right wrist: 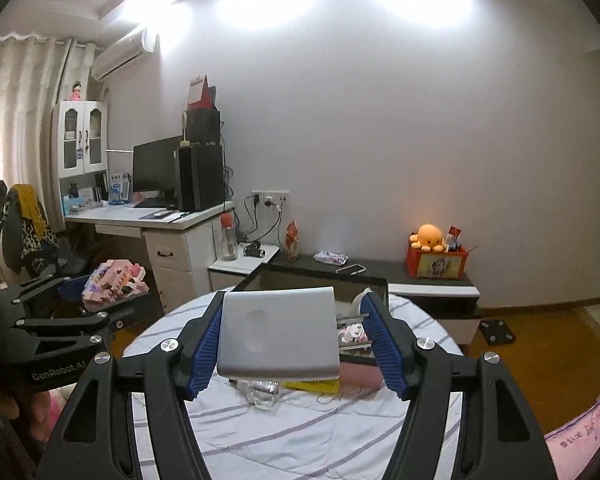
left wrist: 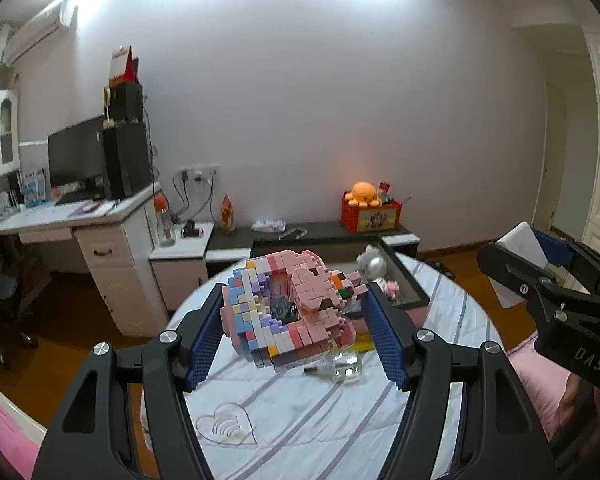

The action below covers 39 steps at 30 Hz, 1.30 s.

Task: Organize rigid objects
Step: 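Lift the block ring and white charger toward the pink box, then lower the block ring and charger into the pink box and open both tools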

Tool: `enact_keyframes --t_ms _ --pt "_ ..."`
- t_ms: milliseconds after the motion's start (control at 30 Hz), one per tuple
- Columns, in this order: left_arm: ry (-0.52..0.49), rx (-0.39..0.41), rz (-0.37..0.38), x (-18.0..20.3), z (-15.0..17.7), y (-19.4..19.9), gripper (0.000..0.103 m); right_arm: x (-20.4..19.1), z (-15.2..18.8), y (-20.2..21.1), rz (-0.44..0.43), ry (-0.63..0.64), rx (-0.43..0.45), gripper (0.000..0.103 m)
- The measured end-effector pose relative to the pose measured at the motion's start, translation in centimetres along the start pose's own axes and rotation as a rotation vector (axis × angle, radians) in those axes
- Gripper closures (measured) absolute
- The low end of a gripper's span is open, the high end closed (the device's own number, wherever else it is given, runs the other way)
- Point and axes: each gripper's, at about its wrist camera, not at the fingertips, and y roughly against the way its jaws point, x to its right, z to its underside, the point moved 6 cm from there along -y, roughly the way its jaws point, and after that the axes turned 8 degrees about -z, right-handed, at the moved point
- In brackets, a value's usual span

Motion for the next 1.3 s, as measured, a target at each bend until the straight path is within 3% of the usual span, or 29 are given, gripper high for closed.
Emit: enact_keyframes --t_ms 300,567,967,1300 --pt "0.026 0.099 -0.03 -0.5 -2.8 1.7 0.035 -0.1 -2.5 1.9 0.006 0.015 0.064 0.035" --pt "-0.008 0.125 -0.042 0.2 -4.5 1.0 0.035 0.1 -3.7 1.5 0.0 0.023 0.085 0.035" --pt "-0.012 0.137 -0.045 0.2 -6.3 -2.6 0.035 0.7 -4.6 -0.1 -0.01 0.025 0.101 0.035" --pt "0.012 0.171 -0.027 0.1 -7.4 -6.0 0.035 1.7 -5.4 -4.0 -0.017 0.025 0.082 0.035"
